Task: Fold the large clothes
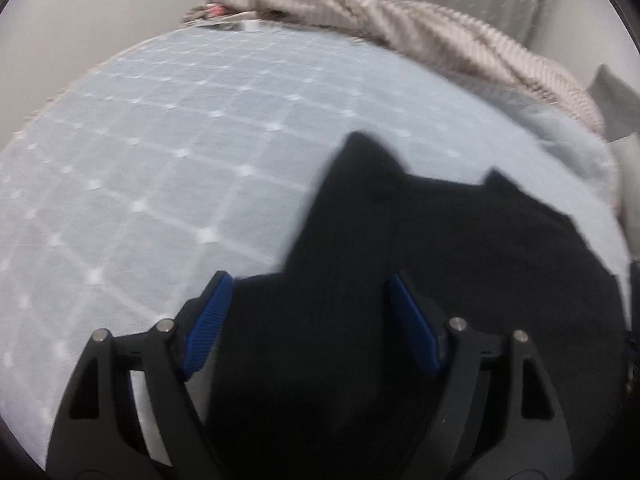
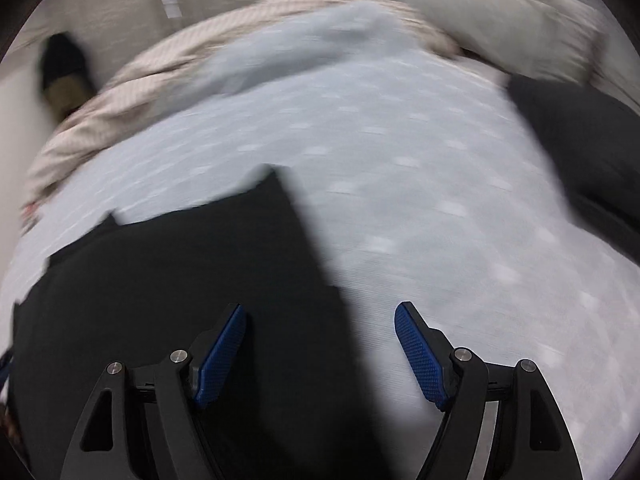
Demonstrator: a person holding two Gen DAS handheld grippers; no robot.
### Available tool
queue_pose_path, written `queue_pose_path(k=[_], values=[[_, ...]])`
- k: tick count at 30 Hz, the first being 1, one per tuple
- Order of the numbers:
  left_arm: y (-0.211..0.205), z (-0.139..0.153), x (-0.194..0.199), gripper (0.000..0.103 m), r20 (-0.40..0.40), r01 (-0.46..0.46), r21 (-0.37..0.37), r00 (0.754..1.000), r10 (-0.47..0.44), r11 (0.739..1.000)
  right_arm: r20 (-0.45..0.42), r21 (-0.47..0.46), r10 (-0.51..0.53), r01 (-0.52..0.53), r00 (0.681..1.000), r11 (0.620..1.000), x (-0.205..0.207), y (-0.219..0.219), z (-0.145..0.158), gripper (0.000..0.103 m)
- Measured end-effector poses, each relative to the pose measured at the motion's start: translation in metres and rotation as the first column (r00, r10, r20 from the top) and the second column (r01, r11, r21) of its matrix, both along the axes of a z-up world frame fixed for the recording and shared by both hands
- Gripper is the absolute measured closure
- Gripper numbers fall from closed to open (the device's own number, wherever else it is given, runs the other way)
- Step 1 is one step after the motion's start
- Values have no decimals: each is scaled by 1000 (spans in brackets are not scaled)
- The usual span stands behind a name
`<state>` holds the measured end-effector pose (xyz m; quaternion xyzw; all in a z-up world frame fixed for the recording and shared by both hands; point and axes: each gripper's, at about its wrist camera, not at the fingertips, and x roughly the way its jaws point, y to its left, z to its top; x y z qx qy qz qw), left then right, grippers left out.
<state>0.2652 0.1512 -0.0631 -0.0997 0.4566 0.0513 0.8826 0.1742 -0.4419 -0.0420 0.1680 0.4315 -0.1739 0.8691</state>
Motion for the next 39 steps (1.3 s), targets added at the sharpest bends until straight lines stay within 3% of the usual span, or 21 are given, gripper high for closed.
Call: queue_pose_path(k=[3,10,12,15,19,28,32,39], values=[[15,3,-21,22,-7,-30,-109,1000,30,994,14,27,-29,29,999,999,-28,-12,10,25],[6,30,-80,21,0,-8,-161,1000,8,987,87,15,33,-35,996,999,-73,25,58,24],[3,42,-102,18,12,-2,-192,1000,4,981,93,19,58,-60,994,998,-85,41,66,22],[3,53,-131,3,21,-15,-237,1000,20,971,95,25,91,-94,991,995,-96,65,72,21],[1,52,-162,1,1,-15,-317,1000,16,948,82,39,163,-166,983,985,-108,98,65,19],[-18,24,-196,1,-11,-1,-279,1000,-2,960,65,0,265,-265,962,964,-125,153,50,12],[-19,16,-203,1,-22,-4,-325,1000,-4,946,26,-8,300,-299,954,954,-120,161,39,12],[-20,-4,-205,1,-60,-12,-420,998,-15,907,29,20,271,-272,962,962,-118,160,33,12]])
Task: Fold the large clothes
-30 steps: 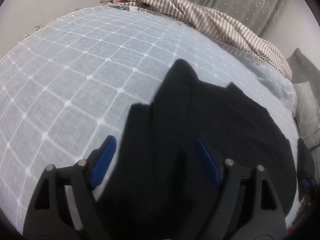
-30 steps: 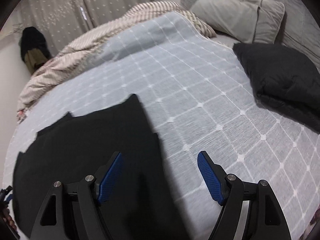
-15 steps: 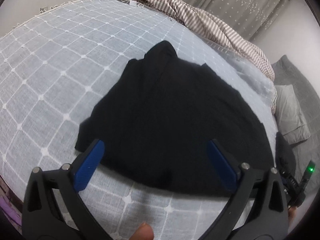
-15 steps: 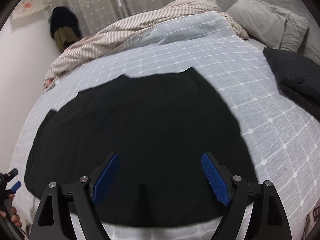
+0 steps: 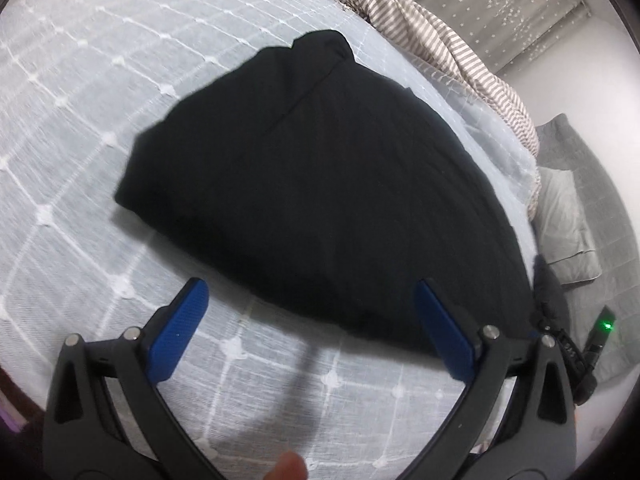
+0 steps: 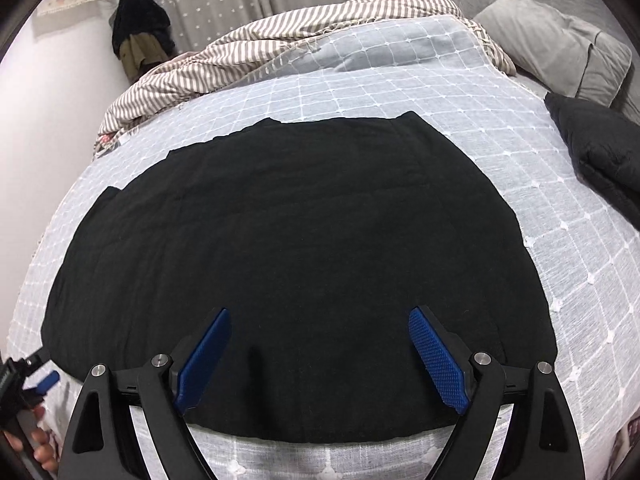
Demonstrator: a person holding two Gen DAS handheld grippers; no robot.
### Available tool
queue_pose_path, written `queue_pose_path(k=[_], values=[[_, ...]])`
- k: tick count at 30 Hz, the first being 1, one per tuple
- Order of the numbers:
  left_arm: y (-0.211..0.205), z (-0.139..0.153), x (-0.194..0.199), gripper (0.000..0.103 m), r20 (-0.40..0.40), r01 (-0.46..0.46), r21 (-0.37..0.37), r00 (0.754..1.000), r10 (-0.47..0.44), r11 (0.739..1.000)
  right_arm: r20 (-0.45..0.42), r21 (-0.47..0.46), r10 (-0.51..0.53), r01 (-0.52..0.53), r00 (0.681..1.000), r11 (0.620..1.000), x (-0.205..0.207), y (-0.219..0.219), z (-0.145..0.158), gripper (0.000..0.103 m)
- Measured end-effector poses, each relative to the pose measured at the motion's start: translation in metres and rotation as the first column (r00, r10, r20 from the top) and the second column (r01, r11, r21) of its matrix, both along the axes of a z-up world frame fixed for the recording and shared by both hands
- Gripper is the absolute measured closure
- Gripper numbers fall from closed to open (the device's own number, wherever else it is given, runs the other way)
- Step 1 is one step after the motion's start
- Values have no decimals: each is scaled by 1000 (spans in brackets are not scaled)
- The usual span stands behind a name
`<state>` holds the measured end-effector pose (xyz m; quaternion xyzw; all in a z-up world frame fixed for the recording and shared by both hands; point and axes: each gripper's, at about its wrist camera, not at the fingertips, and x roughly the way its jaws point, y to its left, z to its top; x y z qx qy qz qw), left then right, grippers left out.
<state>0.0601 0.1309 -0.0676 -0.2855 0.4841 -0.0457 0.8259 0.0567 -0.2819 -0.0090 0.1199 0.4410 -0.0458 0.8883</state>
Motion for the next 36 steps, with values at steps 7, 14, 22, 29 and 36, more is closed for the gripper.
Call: queue_pose_path(k=[7,14,22,29,36], values=[[10,-26,12,1,-53,-43,-167,998,35,985,-22,21,10,-9,1000,1000,7,10,-5,12],[12,-34,24,2,7,-147,-258,988,154,955,-35,12,47,-46,998,999,13,26,-10,12],[36,-43,53,49,-19,-301,-323,950,312,897,-27,11,63,-62,998,998,14,37,-11,12],[49,-23,49,78,27,-284,-444,944,330,850,43,20,79,-80,996,997,17,53,-1,12],[68,27,23,79,198,-274,-421,903,382,865,137,69,156,-166,978,984,20,87,15,12]])
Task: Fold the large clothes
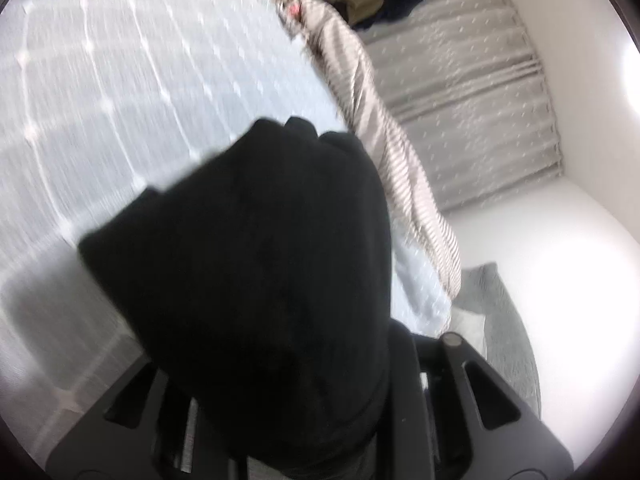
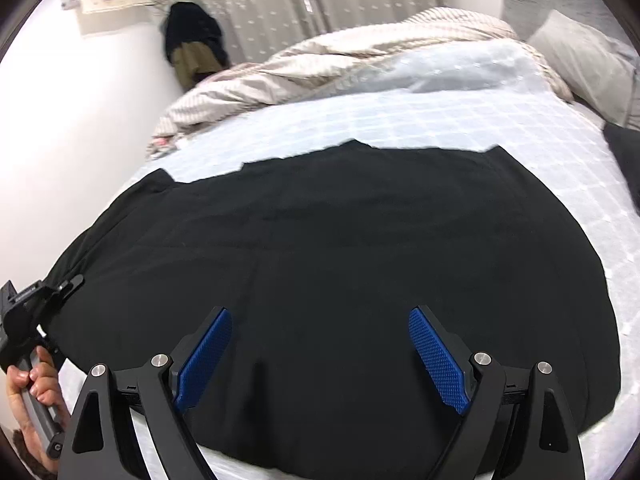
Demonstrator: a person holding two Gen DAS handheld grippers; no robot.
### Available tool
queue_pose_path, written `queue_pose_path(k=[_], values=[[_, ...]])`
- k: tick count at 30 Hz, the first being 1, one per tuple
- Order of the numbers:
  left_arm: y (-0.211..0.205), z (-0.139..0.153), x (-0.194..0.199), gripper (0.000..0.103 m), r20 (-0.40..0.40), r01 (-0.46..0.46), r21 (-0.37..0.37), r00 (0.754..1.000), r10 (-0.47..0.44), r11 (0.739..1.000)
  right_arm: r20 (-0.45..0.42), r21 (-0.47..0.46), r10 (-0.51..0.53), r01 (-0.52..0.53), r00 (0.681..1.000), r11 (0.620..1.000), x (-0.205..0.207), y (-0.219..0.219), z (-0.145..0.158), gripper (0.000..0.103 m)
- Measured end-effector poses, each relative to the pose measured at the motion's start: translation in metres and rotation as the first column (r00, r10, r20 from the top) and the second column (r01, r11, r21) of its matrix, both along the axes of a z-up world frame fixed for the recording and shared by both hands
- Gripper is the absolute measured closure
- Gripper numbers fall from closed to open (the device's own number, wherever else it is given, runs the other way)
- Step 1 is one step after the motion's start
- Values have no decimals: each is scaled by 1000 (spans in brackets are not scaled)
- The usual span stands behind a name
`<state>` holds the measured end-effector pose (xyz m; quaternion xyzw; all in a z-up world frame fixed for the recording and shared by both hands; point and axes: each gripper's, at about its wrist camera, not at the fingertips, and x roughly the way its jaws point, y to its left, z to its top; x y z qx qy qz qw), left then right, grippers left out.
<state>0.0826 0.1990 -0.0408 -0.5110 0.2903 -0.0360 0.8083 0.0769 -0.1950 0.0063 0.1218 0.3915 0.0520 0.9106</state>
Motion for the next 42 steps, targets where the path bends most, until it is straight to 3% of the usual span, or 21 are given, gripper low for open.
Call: queue_pose_path(k=[4,7,13,17,20,22,25,27,31,33,34,37,39,40,42], values=[[22,12,-21,79,34,-77,64,997,75,995,22,-27,107,-106,994,994,5,41,-2,12],[26,20,-32,79,56,-86,107,995,81,990,2,-58,216,-215,976,975,8,77,-10,12],[-20,53,-34,79,165,-7,268,986,-39,963,-114,-26,355,-360,928,932,29,127,-44,10],[-68,78,-35,79,243,84,373,952,-185,924,-133,-23,367,-373,921,927,44,134,-57,10],[-109,90,-33,79,267,153,433,919,-289,888,-133,46,392,-389,910,920,49,123,-50,10],[-130,95,-30,78,261,198,467,900,-348,862,-135,178,380,-355,915,918,53,99,-41,10],[-166,94,-24,77,230,270,515,871,-434,814,-106,306,298,-253,949,918,50,57,-30,10],[-184,92,-23,77,206,307,542,854,-478,782,-73,316,184,-152,980,936,47,15,-18,10],[-227,84,-21,75,139,397,607,799,-585,688,-57,388,18,5,998,922,35,-62,-14,10],[-253,80,-20,74,94,447,647,757,-646,618,-68,415,-51,75,996,906,27,-96,-17,10],[-265,76,-22,73,68,473,666,732,-678,577,-74,419,-79,103,994,902,23,-110,-18,10],[-305,55,-27,72,-40,561,712,633,-773,422,-76,433,-141,160,987,887,8,-143,-20,10],[-331,32,-31,70,-129,629,713,552,-824,310,-70,447,-178,190,982,874,0,-162,-20,10],[-342,18,-37,70,-169,627,739,526,-834,246,-67,458,-192,201,979,866,-5,-171,-21,10],[-352,10,-52,69,-182,569,804,512,-839,173,-66,489,-200,206,978,848,-11,-182,-22,10]])
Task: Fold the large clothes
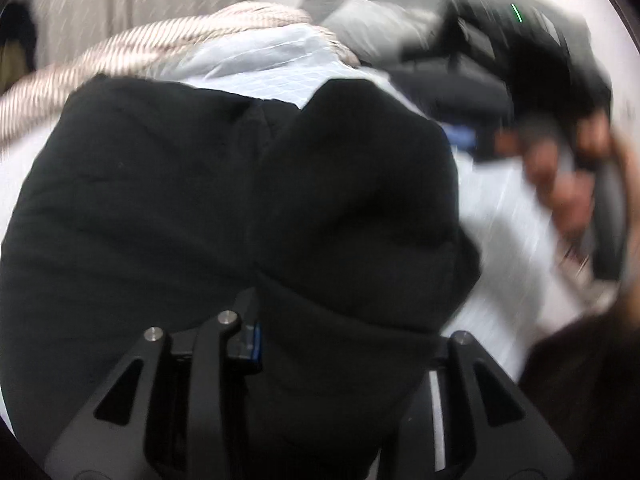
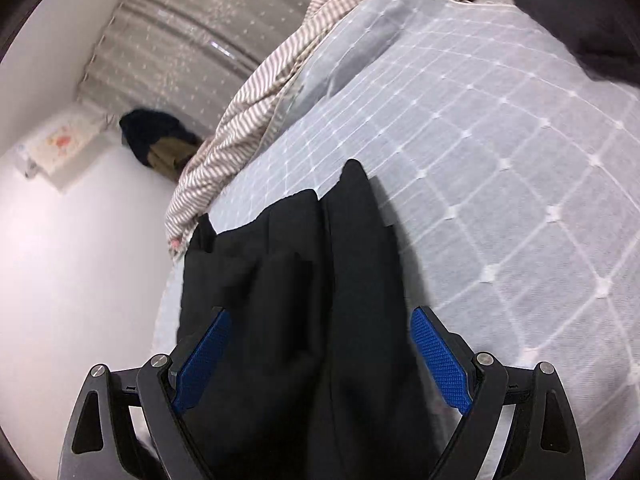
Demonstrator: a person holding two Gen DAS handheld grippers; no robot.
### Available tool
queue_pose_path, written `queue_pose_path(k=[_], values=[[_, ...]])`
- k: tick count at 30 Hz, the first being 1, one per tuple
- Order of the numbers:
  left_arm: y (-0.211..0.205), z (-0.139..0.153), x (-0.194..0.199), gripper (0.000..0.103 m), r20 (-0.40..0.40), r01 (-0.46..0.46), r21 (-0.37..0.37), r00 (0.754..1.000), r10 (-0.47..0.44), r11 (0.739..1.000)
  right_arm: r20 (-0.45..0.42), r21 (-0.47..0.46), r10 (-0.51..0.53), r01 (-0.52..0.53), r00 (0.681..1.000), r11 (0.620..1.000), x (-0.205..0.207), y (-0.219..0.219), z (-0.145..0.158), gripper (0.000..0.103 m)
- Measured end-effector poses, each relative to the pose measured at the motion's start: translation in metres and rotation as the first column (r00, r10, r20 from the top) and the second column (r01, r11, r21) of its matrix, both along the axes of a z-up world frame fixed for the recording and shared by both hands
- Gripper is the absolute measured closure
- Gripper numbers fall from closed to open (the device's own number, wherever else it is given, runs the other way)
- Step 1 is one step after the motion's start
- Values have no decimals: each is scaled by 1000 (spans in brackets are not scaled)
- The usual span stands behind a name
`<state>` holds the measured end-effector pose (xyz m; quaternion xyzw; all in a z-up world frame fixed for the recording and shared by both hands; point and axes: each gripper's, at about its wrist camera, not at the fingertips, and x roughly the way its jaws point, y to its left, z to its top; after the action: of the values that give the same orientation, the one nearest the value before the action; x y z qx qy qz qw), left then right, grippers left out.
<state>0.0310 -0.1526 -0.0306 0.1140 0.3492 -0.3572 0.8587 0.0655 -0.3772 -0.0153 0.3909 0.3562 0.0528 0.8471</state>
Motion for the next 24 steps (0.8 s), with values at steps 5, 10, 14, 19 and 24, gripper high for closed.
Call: queue_pose_path(k=[5,10,14,19,24], values=[[14,21,-4,55,-63,38,-48,997,-41,998,25,127,28,-31,999,991,-13,0,-7,10],[34,44,-23,34,-110,144,-136,981,-160,980,83,271,86,-105,993,957,-14,-2,-8,10],[57,59,-61,29,-80,208,-174,971,-225,962,67,282,126,-140,990,949,0,4,-9,10],[88,80,-45,23,-7,125,-202,992,-129,971,-48,213,194,-180,980,960,16,29,-22,10],[126,77,-2,18,-66,-131,-218,991,119,967,-106,162,249,-230,963,960,23,50,-33,10]])
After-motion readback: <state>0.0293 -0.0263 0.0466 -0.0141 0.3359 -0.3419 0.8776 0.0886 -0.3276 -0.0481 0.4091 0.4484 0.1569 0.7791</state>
